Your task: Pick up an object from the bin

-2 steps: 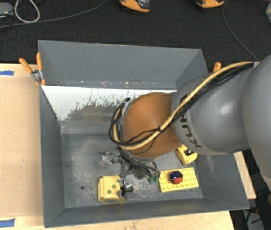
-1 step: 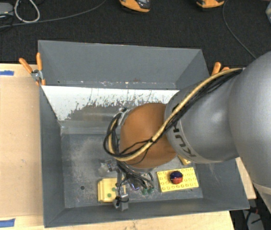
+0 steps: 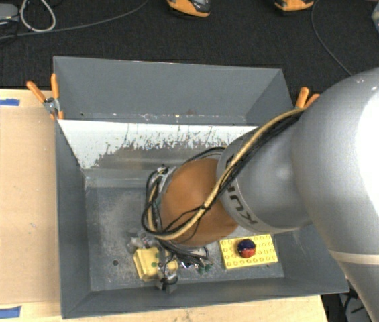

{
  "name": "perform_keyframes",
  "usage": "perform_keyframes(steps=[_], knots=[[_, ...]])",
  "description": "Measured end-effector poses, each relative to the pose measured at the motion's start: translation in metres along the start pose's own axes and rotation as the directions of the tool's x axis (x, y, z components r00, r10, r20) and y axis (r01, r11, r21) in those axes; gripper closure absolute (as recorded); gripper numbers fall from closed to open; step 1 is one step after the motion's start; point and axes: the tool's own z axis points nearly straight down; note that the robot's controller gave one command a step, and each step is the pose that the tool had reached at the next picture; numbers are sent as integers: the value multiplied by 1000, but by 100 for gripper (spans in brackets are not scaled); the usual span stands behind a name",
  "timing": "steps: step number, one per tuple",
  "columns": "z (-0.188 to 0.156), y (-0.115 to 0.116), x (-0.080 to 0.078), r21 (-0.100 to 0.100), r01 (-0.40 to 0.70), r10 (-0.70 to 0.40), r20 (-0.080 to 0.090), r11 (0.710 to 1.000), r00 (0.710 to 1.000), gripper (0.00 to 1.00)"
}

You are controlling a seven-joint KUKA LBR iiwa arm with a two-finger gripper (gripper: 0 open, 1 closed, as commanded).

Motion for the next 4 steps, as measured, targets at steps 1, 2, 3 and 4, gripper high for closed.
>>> perform_keyframes(steps=[1, 2, 3, 4], knots=[[0, -11, 5, -1, -108, 108, -2, 994, 994, 100], [0, -11, 5, -1, -108, 108, -2, 994, 994, 100], [-20, -10, 7, -2, -108, 108, -11, 994, 994, 100], [-40, -10, 6, -2, -109, 109, -11, 994, 994, 100]])
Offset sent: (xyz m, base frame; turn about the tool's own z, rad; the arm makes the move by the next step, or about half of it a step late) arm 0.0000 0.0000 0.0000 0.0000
